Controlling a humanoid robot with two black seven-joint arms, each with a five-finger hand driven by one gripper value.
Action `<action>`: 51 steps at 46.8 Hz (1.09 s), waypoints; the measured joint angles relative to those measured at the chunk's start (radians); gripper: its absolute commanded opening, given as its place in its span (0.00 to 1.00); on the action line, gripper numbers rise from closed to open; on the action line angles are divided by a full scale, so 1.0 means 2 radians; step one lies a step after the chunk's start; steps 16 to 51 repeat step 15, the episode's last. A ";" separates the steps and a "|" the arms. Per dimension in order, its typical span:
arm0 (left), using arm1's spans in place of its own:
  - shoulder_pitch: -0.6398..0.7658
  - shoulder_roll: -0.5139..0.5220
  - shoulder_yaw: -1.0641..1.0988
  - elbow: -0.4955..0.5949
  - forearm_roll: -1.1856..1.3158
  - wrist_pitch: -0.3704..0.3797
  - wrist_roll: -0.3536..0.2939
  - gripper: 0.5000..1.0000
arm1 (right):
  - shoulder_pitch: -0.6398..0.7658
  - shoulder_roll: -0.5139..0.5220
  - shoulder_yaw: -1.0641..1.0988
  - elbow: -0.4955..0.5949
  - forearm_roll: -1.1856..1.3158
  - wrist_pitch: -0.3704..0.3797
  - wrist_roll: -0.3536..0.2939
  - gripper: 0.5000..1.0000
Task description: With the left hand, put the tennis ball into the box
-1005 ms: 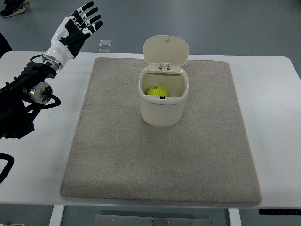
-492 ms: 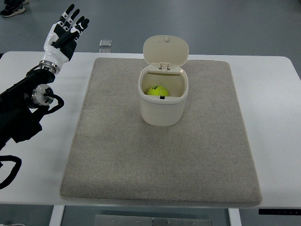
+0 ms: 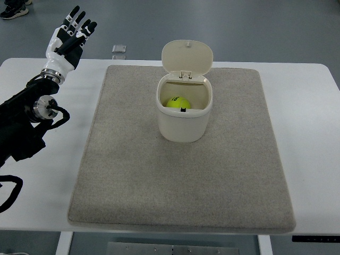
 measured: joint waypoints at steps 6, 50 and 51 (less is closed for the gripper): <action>-0.002 -0.003 0.000 0.000 -0.001 0.000 0.000 0.98 | 0.000 0.000 0.000 0.000 0.000 0.000 0.000 0.80; -0.002 -0.004 -0.001 -0.001 -0.001 0.000 0.000 0.98 | 0.000 0.000 0.000 0.000 0.000 0.000 0.000 0.80; -0.002 -0.004 -0.001 -0.001 -0.001 0.000 0.000 0.98 | 0.000 0.000 0.000 0.000 0.000 0.000 0.000 0.80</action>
